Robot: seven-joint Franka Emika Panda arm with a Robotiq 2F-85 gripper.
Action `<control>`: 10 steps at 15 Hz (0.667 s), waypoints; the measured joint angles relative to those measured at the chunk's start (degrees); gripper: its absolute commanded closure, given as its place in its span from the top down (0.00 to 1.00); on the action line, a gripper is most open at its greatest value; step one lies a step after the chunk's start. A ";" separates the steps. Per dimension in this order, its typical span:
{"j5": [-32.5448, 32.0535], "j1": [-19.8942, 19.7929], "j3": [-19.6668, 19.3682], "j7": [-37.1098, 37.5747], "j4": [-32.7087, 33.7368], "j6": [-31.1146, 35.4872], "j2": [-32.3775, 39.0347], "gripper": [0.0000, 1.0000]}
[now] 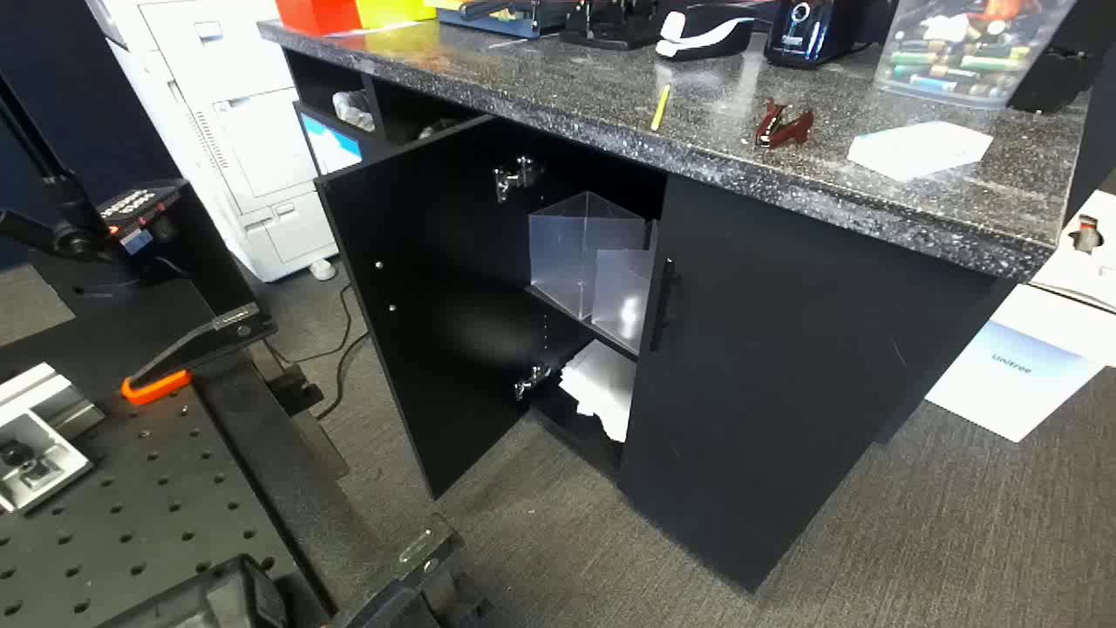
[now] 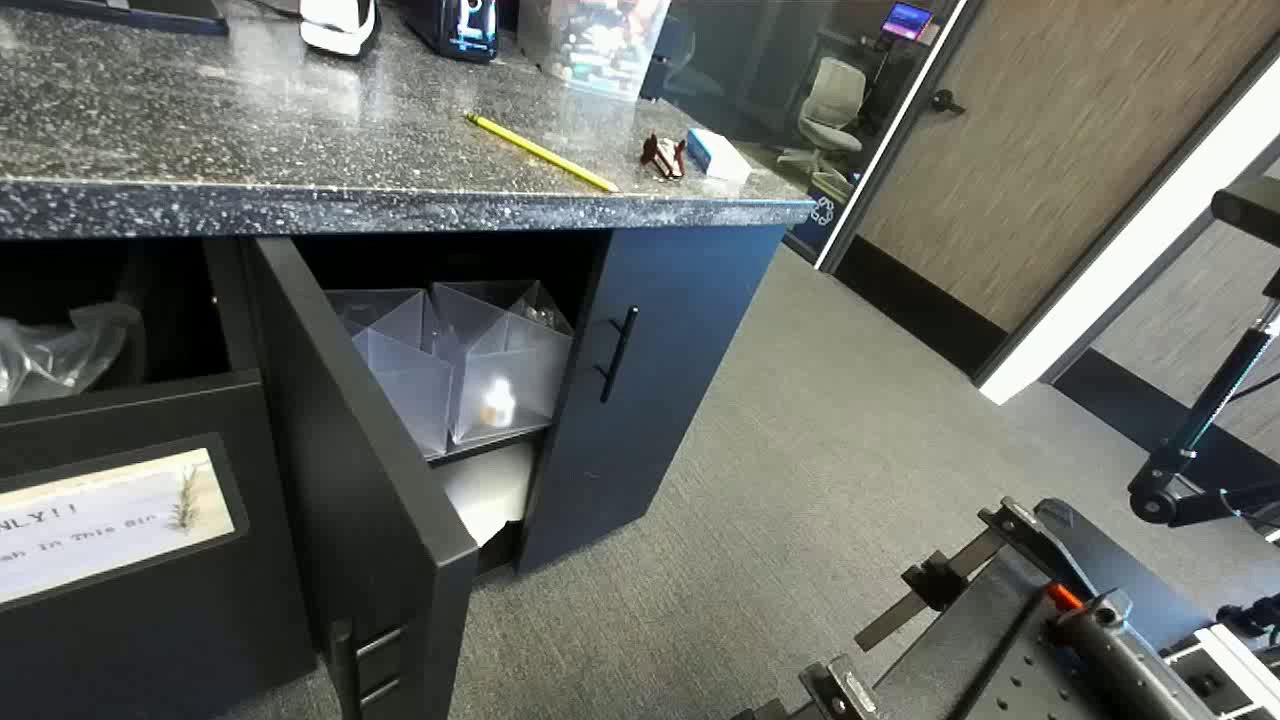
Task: Pick the blue and white box and put it on the left side of the counter
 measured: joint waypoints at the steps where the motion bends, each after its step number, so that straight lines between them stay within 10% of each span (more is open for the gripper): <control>1: 0.00 0.00 0.00 0.00 0.00 0.00 0.00 1.00; 10: 0.00 0.19 -1.16 0.51 1.39 1.40 2.23 1.00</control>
